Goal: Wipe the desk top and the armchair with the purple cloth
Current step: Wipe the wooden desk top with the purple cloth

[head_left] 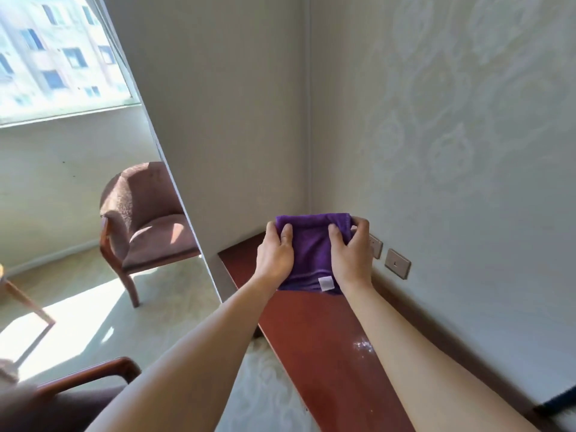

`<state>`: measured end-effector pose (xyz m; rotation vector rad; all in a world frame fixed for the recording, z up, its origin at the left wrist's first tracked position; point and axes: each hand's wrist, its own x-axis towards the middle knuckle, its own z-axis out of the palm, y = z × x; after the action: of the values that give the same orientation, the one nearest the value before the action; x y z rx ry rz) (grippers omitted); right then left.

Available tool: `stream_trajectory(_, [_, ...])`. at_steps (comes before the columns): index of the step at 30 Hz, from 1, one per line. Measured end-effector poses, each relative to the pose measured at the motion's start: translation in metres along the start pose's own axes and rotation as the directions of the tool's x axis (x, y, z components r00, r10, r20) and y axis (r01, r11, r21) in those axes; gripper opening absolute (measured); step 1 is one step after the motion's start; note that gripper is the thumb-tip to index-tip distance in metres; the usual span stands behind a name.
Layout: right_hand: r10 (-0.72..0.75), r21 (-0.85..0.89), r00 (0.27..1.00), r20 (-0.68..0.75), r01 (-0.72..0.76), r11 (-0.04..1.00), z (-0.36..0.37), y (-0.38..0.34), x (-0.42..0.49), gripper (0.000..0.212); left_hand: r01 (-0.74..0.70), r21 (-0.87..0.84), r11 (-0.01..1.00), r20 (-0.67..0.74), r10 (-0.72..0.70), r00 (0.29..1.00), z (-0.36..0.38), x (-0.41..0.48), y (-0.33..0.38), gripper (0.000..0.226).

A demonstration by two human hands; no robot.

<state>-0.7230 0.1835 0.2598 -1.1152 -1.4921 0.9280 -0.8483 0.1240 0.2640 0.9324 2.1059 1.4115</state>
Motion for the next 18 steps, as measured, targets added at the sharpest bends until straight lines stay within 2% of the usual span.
stream_trajectory(6, [0.239,-0.093,0.966,0.095,-0.230,0.969,0.062,0.115,0.050,0.025,0.079,0.229,0.970,-0.035,-0.073,0.997,0.054,0.086,-0.085,0.027])
stream_trajectory(11, [0.399,-0.145,0.911,0.105,-0.383,0.912,0.120,0.197,0.056,0.025,0.176,0.455,0.873,-0.075,-0.160,0.984,0.090,0.142,-0.160,0.035])
stream_trajectory(14, [0.457,-0.139,0.883,0.105,-0.442,0.886,0.159,0.234,0.070,0.024,0.114,0.560,0.820,-0.055,-0.101,0.993,0.105,0.189,-0.198,0.037])
stream_trajectory(18, [0.484,-0.101,0.869,0.104,-0.475,0.874,0.215,0.271,0.111,0.027,0.052,0.601,0.797,-0.071,-0.012,0.997,0.123,0.273,-0.234,0.025])
